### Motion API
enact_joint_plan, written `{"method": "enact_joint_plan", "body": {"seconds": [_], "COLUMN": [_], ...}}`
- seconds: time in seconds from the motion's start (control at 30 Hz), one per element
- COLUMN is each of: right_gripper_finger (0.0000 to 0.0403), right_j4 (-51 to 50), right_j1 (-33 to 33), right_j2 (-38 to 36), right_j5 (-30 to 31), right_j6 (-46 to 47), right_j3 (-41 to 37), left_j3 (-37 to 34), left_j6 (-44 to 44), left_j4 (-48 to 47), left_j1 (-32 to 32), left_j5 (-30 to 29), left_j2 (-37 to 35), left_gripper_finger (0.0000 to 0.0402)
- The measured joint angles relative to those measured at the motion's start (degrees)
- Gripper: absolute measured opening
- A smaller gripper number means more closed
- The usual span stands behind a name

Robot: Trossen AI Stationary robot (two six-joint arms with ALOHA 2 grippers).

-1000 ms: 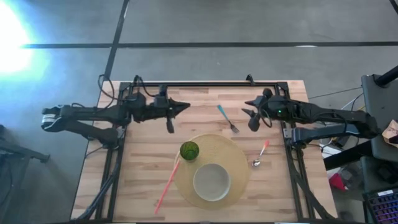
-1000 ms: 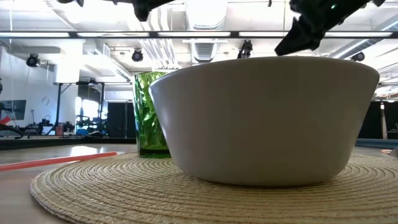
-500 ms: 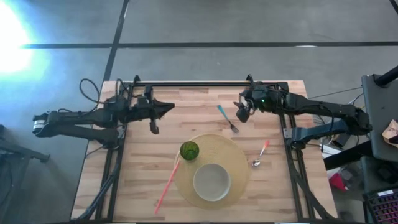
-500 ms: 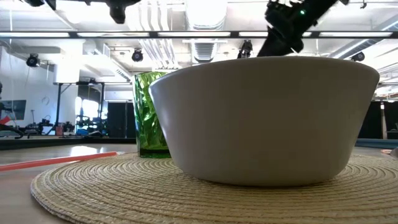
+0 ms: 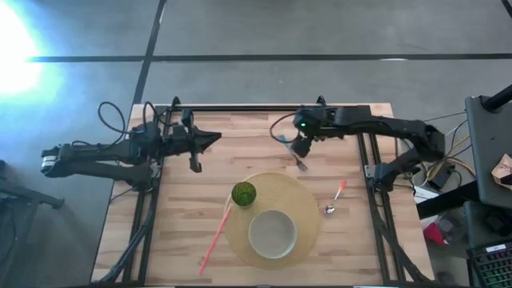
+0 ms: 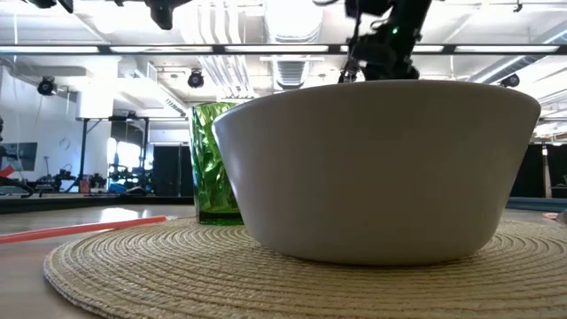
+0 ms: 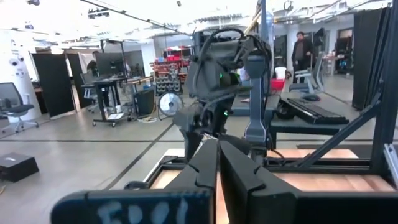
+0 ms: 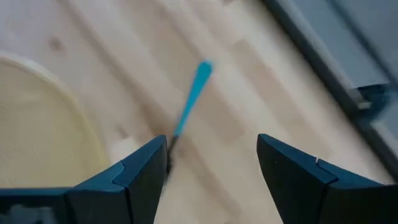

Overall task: Pick & Place Utensil
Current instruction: Put the blue fork into the white bowl on the brown mat

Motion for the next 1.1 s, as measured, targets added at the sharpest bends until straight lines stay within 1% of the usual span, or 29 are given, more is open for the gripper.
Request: {"method": "enact_joint_plan", "body": {"seconds": [0.07, 0.17, 0.37, 0.5, 0.6, 0.83, 1.1], "right_gripper_finger": [0.0247, 0.0243, 0.0237, 0.0242, 0.0249, 0.0253, 0.0245], "right_j4": [-0.2, -0.4, -0.8, -0.9, -0.9, -0.4, 0.3], "right_j1": [-0.3, -0.4, -0.5, -0.8, -0.9, -1.1, -1.8], "right_j2": [2.3, 5.6, 9.5, 11.0, 12.3, 17.2, 22.9], "right_j5": [-3.2, -7.3, -8.1, -8.1, -8.1, -7.9, -7.9], "right_j6": [0.0, 0.0, 1.4, 2.9, 4.4, 6.0, 8.4], "right_j3": [0.8, 1.8, 2.1, 1.9, 1.8, 1.0, 0.9], "left_j3": [0.0, 0.0, 0.0, 0.0, 0.0, 0.0, 0.0], "left_j6": [0.0, 0.1, -1.2, -4.4, -4.5, -4.3, -2.8], "left_j4": [-0.3, -0.8, -2.5, -2.8, -2.7, -3.5, -9.1], "left_j1": [0.0, 0.0, 0.0, 0.0, 0.0, 0.0, 0.0], "left_j5": [-0.4, -1.8, -2.6, -2.6, -2.6, -2.6, -2.6], "left_j2": [-0.1, -0.1, -0.2, -0.2, -0.2, -1.0, -2.4], "left_gripper_finger": [0.003, 0.006, 0.0128, 0.0155, 0.016, 0.0157, 0.0156]}}
